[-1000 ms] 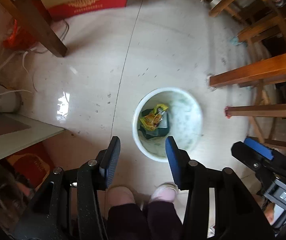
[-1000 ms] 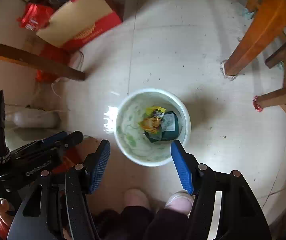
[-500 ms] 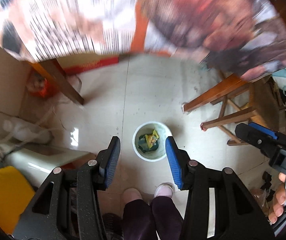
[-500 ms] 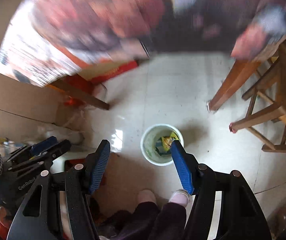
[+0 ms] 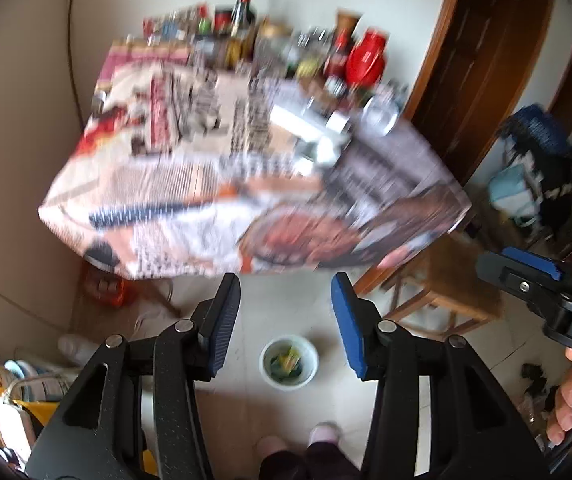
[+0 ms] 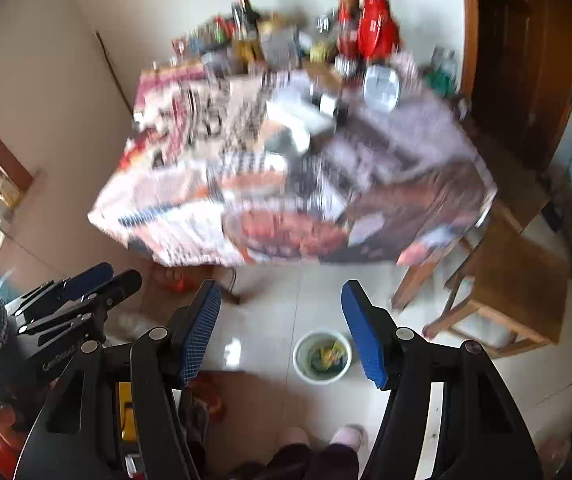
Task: Collect trash
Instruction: 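Bring both open grippers back up to the table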
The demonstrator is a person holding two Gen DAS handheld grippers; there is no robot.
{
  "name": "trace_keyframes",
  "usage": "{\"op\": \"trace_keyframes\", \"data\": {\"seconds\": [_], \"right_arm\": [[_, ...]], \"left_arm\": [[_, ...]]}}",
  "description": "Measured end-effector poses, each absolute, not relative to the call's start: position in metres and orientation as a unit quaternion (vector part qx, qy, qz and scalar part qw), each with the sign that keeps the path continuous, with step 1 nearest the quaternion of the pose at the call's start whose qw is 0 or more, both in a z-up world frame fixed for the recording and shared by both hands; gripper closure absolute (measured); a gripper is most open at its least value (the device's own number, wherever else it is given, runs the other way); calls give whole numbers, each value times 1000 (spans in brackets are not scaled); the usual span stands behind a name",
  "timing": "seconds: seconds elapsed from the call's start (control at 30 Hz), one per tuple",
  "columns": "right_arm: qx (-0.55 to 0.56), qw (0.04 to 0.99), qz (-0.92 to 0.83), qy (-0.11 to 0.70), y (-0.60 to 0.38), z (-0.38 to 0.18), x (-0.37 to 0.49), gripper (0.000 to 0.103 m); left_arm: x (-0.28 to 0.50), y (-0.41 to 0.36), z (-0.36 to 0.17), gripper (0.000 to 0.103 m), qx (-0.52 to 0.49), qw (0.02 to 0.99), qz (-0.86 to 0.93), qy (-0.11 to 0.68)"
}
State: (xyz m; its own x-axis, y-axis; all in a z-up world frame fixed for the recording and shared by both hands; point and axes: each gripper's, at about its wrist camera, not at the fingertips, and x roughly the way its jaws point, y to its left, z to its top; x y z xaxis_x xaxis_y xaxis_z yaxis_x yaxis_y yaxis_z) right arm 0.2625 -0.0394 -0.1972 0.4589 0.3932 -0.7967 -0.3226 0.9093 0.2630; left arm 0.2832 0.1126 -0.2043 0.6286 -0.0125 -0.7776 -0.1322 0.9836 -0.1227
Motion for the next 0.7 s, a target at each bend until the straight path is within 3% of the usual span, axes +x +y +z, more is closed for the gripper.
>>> {"op": "trace_keyframes", "data": {"seconds": [0.23, 0.37, 0.5, 0.63, 0.7], "right_arm": [[46, 900, 180, 395, -58, -102, 239, 44], [42, 919, 164, 356, -64, -69, 228, 44], [41, 933, 152, 325, -70, -49, 223, 42], [38, 944, 138, 297, -79, -40, 224, 22], [35, 950, 123, 286, -83, -39, 231, 21]], "left_arm": [[259, 105, -110, 47, -62, 936, 14, 347], [255, 109, -77, 46, -53, 949, 9, 310], [255, 112, -58, 37, -51, 956, 5, 289], [267, 111, -52, 32, -29, 958, -3, 285], [278, 110, -54, 24, -20, 957, -2, 289]]}}
